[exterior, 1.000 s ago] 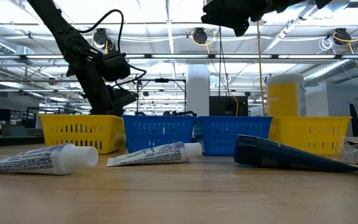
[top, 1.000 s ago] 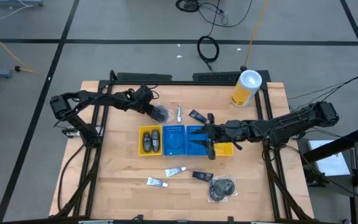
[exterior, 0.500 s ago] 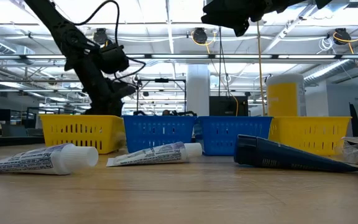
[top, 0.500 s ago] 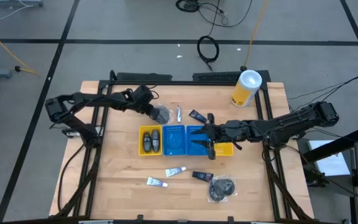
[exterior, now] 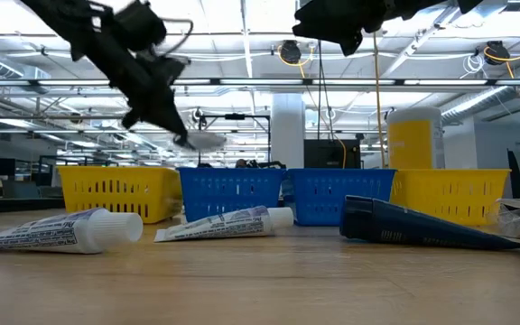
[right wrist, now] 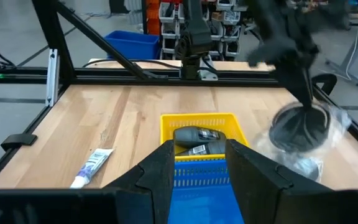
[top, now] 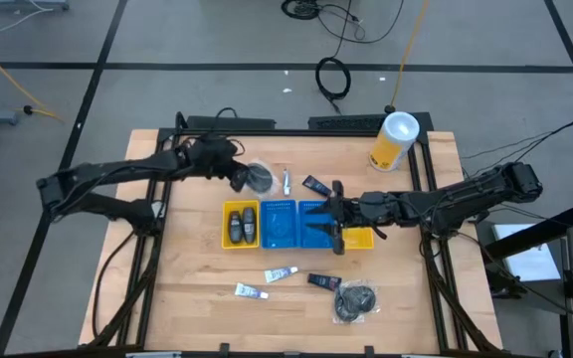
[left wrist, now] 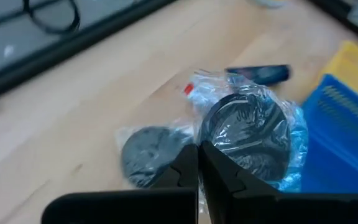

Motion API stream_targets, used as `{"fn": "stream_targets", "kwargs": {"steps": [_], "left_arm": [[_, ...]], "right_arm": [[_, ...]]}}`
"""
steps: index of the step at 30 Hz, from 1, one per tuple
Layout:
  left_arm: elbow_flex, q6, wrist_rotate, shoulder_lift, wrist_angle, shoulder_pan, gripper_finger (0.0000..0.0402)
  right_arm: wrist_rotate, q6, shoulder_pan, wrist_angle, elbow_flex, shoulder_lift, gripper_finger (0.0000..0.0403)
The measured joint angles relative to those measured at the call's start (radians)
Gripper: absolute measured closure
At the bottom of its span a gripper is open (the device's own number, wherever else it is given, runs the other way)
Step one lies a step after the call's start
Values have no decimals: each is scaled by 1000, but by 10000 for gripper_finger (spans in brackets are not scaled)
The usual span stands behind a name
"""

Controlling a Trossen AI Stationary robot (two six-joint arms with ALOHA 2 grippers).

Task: Pick & Place Travel size toiletries
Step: Put the hairbrush into the right blue bin

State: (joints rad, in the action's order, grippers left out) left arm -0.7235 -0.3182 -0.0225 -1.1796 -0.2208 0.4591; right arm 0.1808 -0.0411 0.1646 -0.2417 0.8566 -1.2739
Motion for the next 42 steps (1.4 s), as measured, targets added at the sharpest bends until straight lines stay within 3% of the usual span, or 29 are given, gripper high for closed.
{"fn": "stream_targets", "kwargs": {"steps": [9,24,36,42], "left_arm": [[0,99,165,114,52,-242,401],[-2,262,560,80,284,-637,402],[-2,373,711,-54,468,-730,402],[-2,361,712,-98,494,-733,402]], "right_arm": [[1,-7,-16,-33,0,-1,268],[1,-83,-67,-67,0,-7,268],[-85,-99,-96,-217,-1,-114,268],[-81,-105,-109,-210,1,-115,268]]}}
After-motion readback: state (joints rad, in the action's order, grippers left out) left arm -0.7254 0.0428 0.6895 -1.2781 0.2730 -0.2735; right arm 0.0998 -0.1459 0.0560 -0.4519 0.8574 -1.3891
